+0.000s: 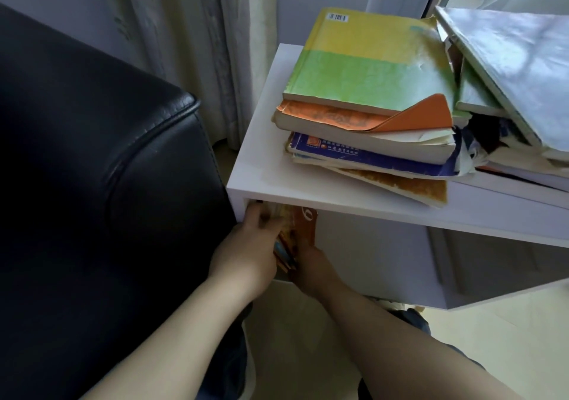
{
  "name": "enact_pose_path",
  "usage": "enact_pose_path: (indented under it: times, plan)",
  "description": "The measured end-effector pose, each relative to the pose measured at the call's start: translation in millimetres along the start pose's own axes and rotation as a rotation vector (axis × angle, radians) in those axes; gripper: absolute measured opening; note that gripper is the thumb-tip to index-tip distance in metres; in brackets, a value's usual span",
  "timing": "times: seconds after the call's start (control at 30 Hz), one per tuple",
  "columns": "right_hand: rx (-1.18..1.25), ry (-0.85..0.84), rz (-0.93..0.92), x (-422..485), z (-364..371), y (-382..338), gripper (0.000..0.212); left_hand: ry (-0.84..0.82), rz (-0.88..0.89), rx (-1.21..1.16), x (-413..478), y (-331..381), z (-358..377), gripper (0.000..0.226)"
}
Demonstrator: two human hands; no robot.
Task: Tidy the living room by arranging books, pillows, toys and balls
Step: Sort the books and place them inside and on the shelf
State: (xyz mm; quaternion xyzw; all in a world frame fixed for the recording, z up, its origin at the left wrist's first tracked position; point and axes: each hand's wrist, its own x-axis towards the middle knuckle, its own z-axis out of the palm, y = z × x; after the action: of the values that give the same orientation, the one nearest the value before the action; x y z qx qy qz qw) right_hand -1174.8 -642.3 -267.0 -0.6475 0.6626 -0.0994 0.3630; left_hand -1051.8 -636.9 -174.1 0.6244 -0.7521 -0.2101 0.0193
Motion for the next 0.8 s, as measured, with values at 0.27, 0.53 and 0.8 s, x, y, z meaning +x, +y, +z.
enact_pose_path:
  times: [0.27,0.53,0.8]
  plan:
    - [0.072,-0.014,0.031,-33.6,-26.0,-6.5,0.071,0.005,0.014,-0.019,-11.2,1.3,3.8,0.055]
    - [0.085,0.141,0.074,-98.1,-72.9,-15.7,0.045,0.083,0.013,-0.091,-47.5,9.0,-3.9,0.047]
    - [0.113,0.442,-0.050,-156.0,-124.0,-43.1,0.039,0.344,0.220,-0.311,-84.4,59.3,-57.7,0.026]
